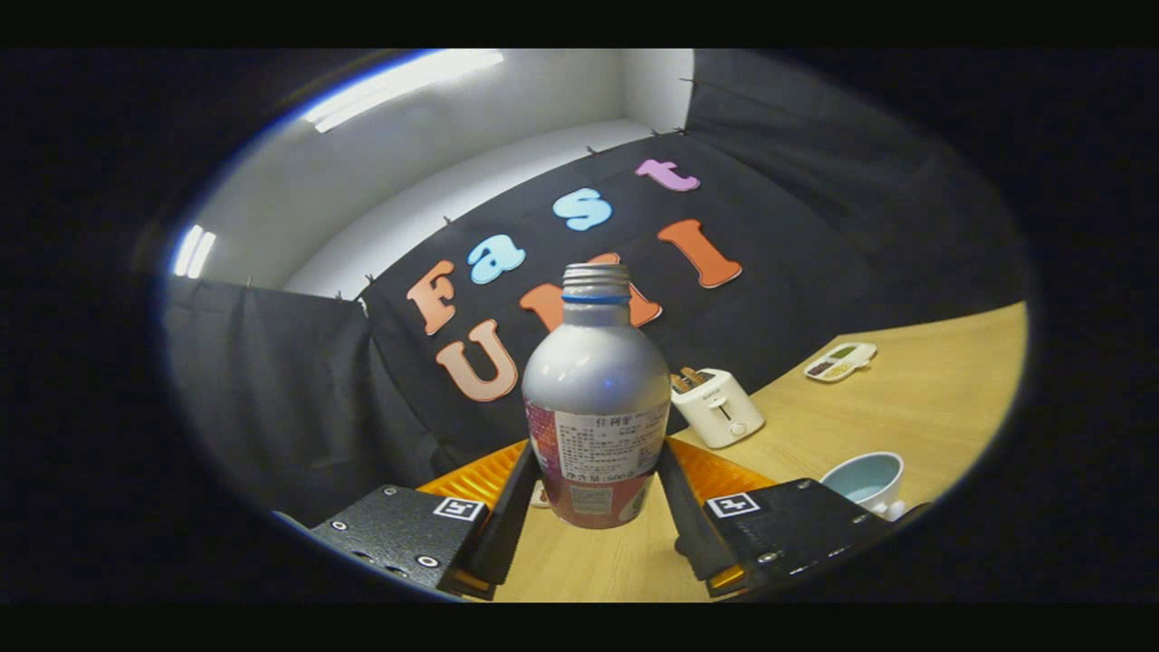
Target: Take the bottle from table, then pour the juice into the cup, finally place the bottle on the coaster
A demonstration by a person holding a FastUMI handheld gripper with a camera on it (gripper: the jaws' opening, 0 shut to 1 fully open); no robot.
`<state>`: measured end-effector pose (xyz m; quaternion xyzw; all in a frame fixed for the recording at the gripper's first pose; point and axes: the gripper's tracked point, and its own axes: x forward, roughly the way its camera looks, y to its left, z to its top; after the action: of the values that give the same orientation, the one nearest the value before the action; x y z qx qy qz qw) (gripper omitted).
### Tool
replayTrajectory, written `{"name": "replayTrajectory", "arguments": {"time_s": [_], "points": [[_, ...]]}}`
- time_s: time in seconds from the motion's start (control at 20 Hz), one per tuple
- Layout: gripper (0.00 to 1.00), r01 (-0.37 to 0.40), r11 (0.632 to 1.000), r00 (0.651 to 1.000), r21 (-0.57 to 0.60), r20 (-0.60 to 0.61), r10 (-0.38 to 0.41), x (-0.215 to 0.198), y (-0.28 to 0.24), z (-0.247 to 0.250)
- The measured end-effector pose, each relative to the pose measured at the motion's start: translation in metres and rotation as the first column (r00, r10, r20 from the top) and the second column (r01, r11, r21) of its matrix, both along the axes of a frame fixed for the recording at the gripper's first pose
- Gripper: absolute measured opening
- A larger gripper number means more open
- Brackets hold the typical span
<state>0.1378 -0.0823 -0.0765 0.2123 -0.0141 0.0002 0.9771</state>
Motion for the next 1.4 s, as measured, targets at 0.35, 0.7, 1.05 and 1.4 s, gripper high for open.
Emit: {"name": "replayTrajectory", "arguments": {"time_s": [0.35, 0.7, 1.05, 1.4], "points": [[0.74, -0.003, 0.928, 0.995, -0.372, -0.09, -0.033, 0.021, 0.02, -0.033], [0.75, -0.026, 0.861, 0.975, -0.508, -0.202, -0.09, 0.041, 0.023, -0.081], [0.75, -0.051, 0.854, 0.951, -0.518, -0.287, -0.118, 0.049, 0.009, -0.125], [0.75, -0.042, 0.872, 0.926, -0.487, -0.346, -0.149, 0.045, -0.002, -0.154]]}}
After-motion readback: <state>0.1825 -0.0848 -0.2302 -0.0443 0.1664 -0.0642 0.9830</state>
